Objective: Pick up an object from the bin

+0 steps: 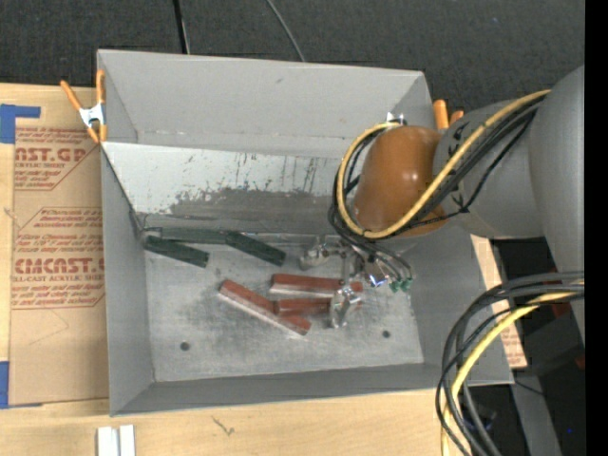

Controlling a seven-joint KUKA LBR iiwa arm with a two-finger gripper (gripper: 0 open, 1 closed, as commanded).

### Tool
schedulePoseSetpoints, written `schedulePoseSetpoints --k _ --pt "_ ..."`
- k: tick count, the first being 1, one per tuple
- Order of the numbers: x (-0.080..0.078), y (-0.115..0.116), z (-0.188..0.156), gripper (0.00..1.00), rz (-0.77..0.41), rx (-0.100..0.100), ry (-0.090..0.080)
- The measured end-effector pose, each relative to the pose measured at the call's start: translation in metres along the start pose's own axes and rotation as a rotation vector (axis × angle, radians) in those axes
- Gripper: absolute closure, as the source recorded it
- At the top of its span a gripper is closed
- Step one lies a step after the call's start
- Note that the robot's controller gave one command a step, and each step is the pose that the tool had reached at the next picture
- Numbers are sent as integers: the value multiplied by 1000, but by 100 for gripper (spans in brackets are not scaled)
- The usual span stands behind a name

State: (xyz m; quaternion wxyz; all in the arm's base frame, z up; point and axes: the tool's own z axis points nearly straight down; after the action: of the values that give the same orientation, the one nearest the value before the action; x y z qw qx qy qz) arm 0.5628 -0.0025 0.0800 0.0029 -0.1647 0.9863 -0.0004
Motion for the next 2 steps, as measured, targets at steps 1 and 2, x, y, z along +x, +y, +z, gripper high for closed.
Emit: schedulePoseSetpoints --k 1,2 --pt "6 9 4 100 219 7 -13" --pt "6 9 4 100 219 6 -13"
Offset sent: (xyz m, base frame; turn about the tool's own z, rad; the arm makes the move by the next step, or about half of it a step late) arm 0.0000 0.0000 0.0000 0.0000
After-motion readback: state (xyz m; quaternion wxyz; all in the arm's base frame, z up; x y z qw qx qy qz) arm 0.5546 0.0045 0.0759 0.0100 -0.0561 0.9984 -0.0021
